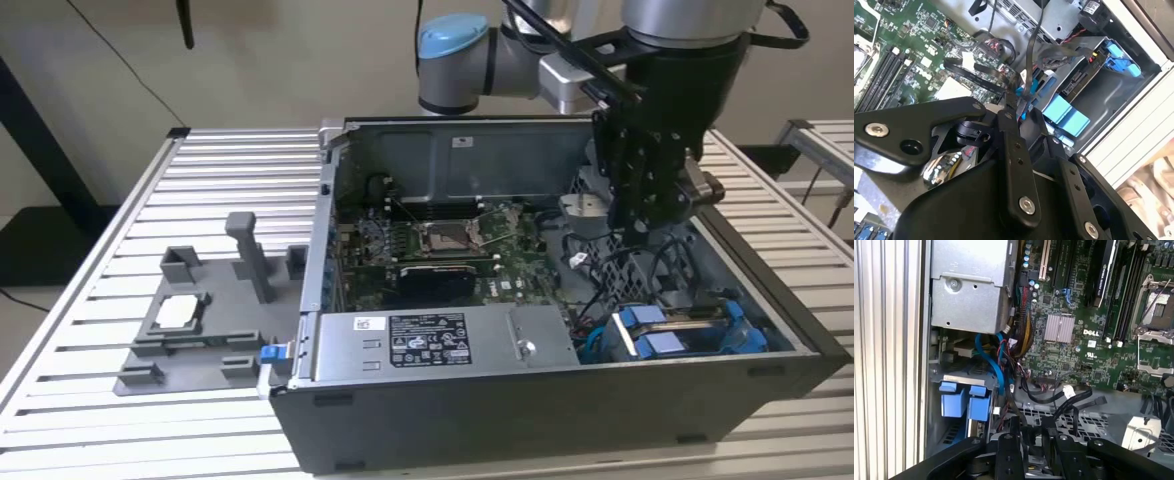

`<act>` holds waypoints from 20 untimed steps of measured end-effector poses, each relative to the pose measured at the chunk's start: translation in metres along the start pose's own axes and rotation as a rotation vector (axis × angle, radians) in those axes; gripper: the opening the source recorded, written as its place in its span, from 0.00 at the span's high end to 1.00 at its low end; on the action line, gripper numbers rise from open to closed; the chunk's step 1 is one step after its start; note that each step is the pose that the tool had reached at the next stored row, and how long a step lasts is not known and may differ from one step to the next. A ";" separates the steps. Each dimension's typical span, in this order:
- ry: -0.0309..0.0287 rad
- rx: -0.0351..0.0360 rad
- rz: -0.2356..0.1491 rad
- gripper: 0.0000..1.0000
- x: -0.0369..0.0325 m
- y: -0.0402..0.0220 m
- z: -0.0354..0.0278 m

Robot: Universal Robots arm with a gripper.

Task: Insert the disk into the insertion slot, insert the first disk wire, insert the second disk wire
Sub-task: 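Insert the second disk wire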

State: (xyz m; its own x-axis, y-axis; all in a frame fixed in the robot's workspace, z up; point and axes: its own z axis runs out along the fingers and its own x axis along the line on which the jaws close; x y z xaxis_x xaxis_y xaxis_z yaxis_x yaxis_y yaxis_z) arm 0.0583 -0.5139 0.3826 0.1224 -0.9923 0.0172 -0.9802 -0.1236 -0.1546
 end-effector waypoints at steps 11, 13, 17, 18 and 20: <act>0.0043 0.0031 -0.001 0.85 0.0025 0.0017 -0.0004; 0.0043 0.0031 -0.001 0.85 0.0028 0.0017 -0.0004; 0.0064 0.0029 -0.007 0.84 0.0027 0.0016 -0.0004; 0.0081 0.0027 -0.010 0.84 0.0024 0.0015 -0.0004; 0.0147 0.0018 -0.018 0.72 0.0013 0.0016 -0.0004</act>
State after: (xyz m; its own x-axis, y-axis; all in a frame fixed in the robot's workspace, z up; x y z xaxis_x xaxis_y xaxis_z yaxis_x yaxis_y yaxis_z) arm 0.0569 -0.5154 0.3828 0.1377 -0.9899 0.0345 -0.9776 -0.1415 -0.1559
